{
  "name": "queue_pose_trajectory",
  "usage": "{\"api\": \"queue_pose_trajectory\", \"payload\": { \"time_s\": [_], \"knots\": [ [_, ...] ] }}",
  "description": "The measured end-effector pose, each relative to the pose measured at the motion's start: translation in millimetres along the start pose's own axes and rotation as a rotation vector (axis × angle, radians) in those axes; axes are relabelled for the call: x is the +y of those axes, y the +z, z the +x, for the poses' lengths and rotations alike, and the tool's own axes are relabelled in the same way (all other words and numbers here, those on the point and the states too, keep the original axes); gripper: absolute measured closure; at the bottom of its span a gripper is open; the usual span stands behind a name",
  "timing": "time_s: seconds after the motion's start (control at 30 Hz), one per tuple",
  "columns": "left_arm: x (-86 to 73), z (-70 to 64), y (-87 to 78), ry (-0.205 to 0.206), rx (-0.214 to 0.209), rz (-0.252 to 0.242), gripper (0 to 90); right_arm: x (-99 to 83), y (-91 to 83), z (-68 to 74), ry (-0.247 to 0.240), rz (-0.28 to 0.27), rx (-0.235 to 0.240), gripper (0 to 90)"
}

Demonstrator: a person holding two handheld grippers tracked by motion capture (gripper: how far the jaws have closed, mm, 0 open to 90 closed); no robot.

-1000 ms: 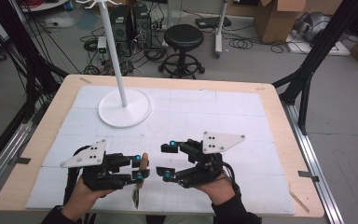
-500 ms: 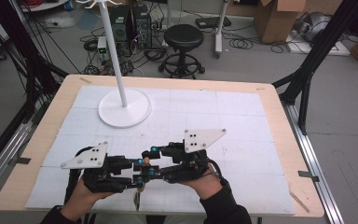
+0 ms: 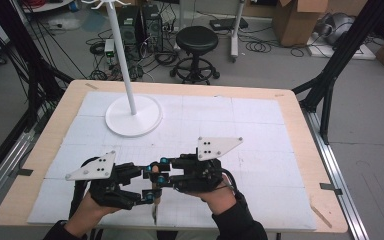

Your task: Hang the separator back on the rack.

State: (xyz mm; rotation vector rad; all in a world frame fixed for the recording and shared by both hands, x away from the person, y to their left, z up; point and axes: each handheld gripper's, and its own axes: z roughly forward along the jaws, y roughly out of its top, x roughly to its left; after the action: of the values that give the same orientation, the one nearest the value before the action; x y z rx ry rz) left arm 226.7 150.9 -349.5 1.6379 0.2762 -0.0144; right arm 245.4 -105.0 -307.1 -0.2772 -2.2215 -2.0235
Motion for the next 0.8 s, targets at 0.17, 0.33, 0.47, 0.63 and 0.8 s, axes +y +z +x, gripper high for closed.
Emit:
{"api": "queue_pose_trajectory", "payload": {
  "time_s": [0.17,0.33,0.47,0.63,0.8],
  "knots": [
    [-3.9,2.0,1.8,-0.006,0.048,0.019,38.1,8.2,-1.9,2.9,0.010,-0.007,-0.112,70.8],
    [-5.4,1.8,3.5,0.002,0.071,0.037,37.6,16.3,-6.3,4.5,0.011,-0.052,-0.185,70.8],
    [-6.7,1.3,5.6,0.002,0.092,0.047,38.2,21.2,-7.0,9.0,0.003,-0.061,-0.238,70.8],
    [-6.6,-0.1,6.3,-0.002,0.117,0.050,42.3,19.5,-4.1,13.3,0.002,-0.053,-0.294,70.7],
    [-7.4,-0.3,8.0,-0.010,0.153,0.079,48.2,16.1,-1.1,15.1,0.010,-0.051,-0.308,70.7]
  ]
}}
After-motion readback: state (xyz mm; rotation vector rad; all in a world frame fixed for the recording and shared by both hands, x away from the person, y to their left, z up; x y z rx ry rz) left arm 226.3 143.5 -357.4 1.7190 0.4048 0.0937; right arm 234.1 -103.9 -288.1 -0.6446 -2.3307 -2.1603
